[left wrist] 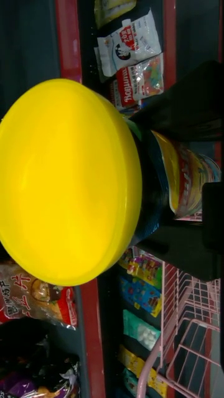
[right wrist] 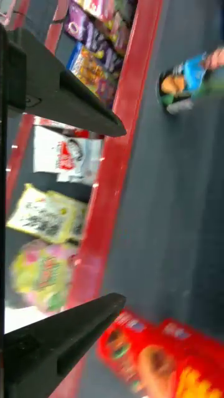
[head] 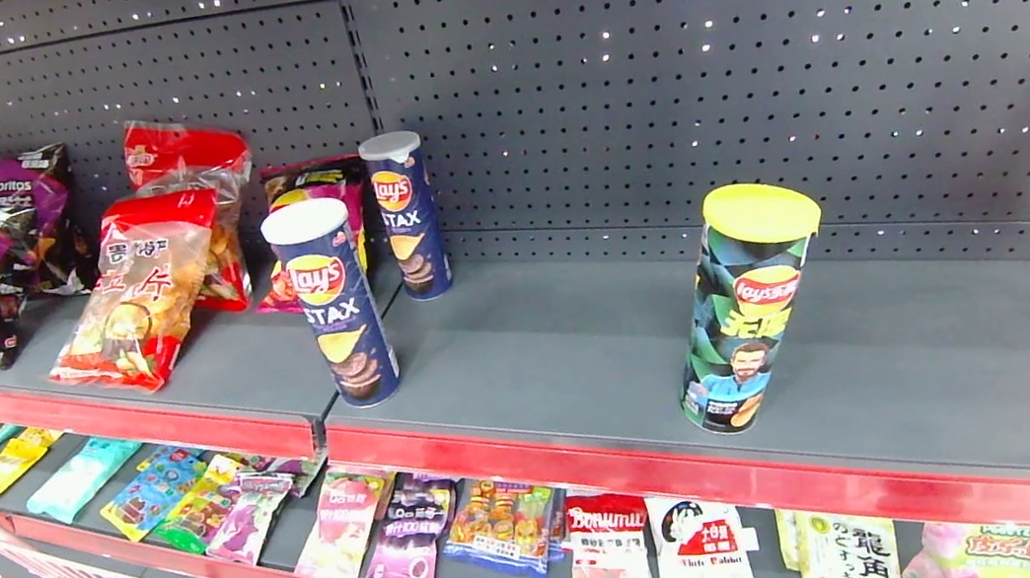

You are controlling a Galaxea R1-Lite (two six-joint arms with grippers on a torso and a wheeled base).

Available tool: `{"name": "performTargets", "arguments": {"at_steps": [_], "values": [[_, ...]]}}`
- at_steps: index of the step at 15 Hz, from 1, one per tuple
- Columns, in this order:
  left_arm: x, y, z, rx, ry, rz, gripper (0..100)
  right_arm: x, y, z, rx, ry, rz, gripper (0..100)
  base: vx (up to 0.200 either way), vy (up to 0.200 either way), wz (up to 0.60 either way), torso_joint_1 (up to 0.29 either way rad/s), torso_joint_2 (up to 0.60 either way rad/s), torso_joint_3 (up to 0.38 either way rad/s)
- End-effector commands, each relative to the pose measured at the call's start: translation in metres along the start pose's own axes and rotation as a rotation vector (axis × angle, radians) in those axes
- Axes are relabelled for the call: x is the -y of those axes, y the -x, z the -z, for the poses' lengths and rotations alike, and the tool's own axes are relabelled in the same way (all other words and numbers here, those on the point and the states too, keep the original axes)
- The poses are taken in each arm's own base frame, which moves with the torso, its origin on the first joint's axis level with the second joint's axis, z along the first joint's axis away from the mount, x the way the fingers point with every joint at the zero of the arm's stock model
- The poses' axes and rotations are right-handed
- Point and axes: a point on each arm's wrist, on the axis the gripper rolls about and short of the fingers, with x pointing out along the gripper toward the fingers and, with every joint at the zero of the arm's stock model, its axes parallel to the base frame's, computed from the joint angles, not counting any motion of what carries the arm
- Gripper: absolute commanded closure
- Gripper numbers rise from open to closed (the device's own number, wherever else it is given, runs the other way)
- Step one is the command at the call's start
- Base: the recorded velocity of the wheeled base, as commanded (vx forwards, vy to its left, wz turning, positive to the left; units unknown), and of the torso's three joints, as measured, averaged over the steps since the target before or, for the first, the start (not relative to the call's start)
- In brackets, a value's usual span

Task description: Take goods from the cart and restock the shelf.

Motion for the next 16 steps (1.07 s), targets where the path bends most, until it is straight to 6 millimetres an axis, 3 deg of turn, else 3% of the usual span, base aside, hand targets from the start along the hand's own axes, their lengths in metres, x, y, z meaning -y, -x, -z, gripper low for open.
{"name": "performTargets", "arguments": {"at_steps": [1, 3, 7, 16], "values": [[0.0, -0.0004, 0.0002, -0.004, 0.001, -0.001, 100, -0.0017, -0.0044, 0.0187, -0.042, 0.009, -0.078, 0, 0.0, 0.0, 0.0, 0.0, 0.0, 0.0], [0.0001, -0.0008, 0.0006, -0.006, 0.007, 0.003, 100, -0.0003, -0.005, 0.0187, -0.055, 0.01, -0.151, 0, 0.0, 0.0, 0.0, 0.0, 0.0, 0.0], [0.0007, 0.0, 0.0033, -0.005, 0.008, 0.002, 100, 0.0013, 0.0039, 0.0274, -0.002, -0.046, -0.002, 0, 0.0, 0.0, 0.0, 0.0, 0.0, 0.0], [0.0014, -0.0007, 0.0065, -0.012, 0.009, 0.015, 100, 0.001, 0.004, 0.0276, -0.003, -0.065, -0.017, 0, 0.0, 0.0, -0.07, 0.0, 0.0, 0.001]]}}
